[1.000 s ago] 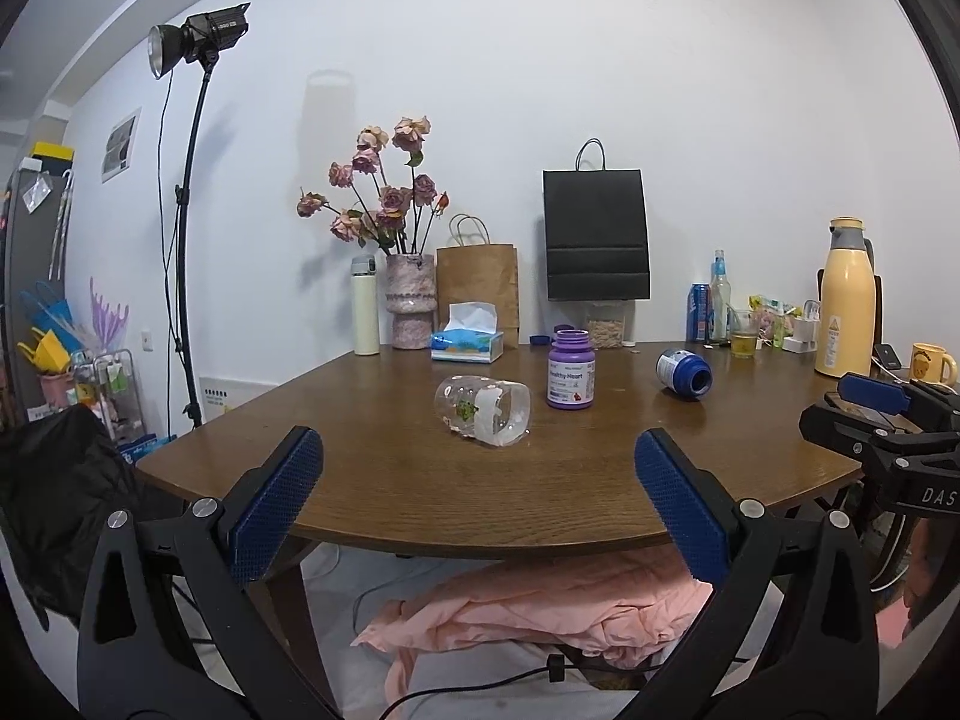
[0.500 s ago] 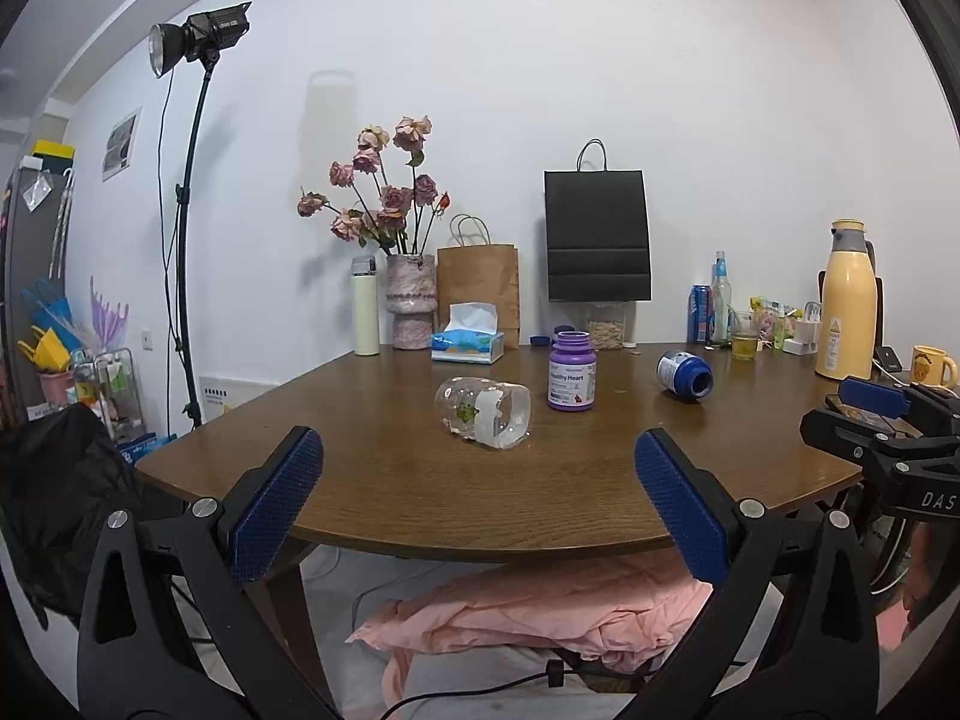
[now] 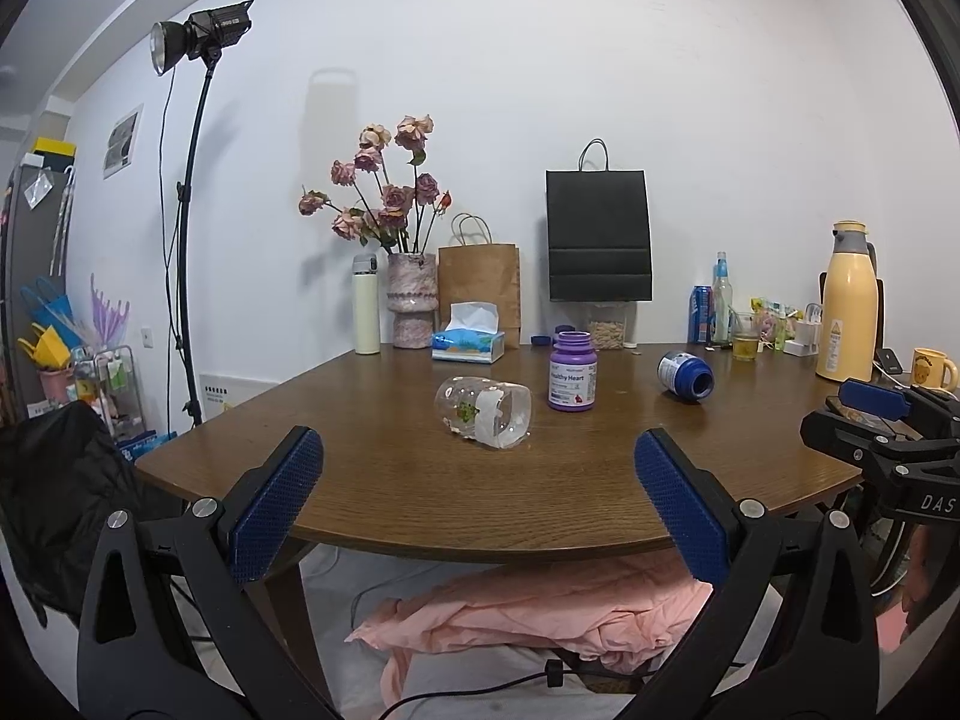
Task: Flip cup upright
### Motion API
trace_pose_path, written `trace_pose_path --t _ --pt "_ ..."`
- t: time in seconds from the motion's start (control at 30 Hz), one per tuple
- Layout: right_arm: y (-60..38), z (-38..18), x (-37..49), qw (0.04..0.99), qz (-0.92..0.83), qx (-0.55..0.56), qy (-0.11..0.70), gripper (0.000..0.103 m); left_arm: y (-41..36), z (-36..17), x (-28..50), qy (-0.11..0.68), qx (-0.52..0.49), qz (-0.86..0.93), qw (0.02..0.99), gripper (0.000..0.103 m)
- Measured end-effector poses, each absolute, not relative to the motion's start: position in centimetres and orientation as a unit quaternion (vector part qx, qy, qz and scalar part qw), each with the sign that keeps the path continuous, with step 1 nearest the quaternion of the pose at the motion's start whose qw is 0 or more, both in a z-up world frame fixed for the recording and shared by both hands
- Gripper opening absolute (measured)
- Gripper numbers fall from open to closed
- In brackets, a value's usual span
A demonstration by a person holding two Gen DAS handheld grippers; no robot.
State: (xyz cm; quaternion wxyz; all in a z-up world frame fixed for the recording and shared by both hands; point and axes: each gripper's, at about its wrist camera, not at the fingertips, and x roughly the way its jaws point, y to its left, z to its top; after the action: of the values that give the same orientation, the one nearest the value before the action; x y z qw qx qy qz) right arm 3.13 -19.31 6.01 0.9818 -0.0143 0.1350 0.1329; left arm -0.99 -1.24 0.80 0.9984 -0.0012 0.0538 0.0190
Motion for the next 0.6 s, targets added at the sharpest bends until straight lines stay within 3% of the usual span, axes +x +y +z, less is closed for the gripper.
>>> trace_pose_path --t 0.6 --pt "-19.57 5.80 3.51 0.981 0.136 -0.014 0.140 0.085 -1.60 0.72 -1.34 0.054 -0.001 0.014 0.998 0.103"
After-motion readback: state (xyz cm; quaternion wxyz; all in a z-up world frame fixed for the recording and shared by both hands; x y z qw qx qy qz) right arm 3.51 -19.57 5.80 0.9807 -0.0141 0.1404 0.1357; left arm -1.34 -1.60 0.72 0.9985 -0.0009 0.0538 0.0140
